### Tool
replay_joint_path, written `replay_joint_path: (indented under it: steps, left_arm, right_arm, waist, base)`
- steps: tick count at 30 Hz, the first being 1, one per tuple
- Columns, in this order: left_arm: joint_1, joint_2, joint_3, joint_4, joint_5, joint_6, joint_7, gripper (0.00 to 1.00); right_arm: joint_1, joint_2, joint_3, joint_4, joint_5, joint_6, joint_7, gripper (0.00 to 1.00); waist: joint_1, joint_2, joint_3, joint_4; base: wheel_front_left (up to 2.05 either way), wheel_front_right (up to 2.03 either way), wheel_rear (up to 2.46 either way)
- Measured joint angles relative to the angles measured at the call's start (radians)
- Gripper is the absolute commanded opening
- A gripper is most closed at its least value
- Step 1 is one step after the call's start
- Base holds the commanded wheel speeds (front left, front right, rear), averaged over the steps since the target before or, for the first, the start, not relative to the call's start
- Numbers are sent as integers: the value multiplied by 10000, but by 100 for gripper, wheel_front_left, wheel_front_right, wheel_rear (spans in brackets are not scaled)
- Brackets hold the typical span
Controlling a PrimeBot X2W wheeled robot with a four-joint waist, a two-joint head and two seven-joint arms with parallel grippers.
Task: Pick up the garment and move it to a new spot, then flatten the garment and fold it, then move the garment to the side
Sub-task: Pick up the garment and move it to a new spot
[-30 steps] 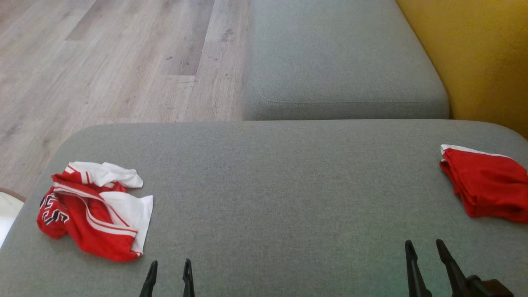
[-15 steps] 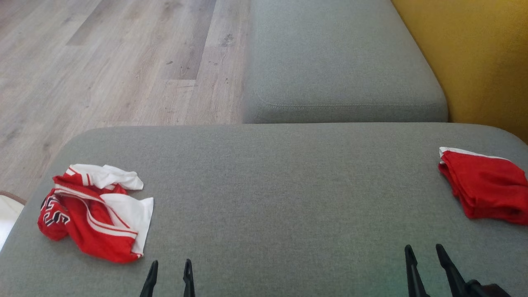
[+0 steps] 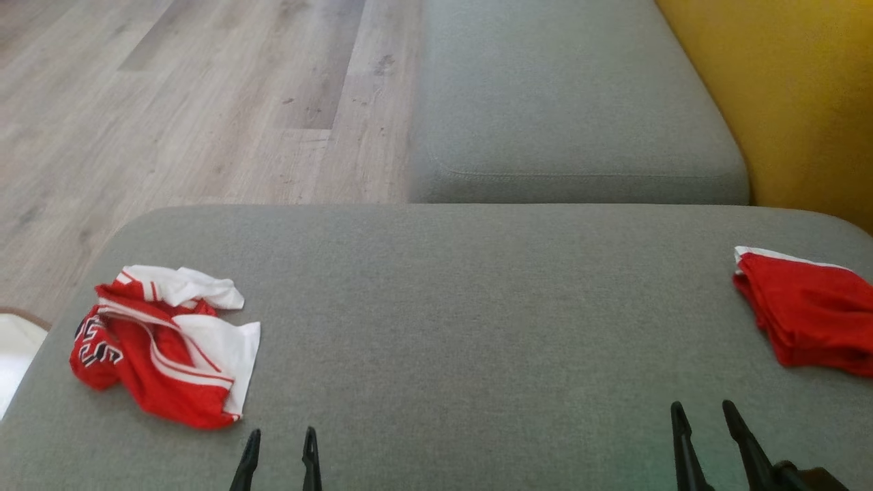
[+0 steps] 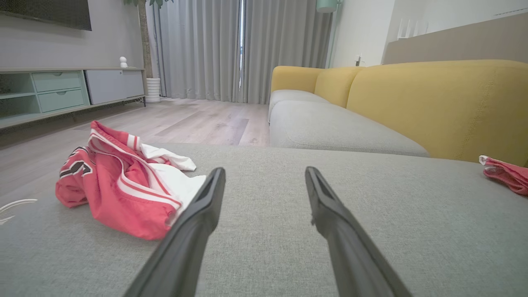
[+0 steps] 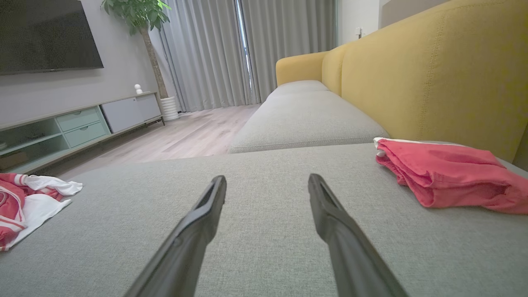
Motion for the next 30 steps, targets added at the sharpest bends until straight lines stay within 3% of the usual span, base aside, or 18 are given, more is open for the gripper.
replay_joint_path:
  steps: [10,20,30]
  left_arm:
    - [-12,2,150,-94,228,-4,0,100]
    - [-325,2,656,-355,516,-173,0,100]
    - [-456,0,1289,-1131,364,259,0,100]
  right_arm:
    - [-3,6,58,-107,109,0,0,100]
    - [-65,23,270,-155,320,0,0,100]
    - [-1306,23,637,-12,-111,0,0,100]
  waist:
    - [0,0,233,792]
    - [0,0,591,2393]
    - [2,0,1510,3431]
  base:
    - [0,0,0]
    - [0,0,0]
    - [0,0,0]
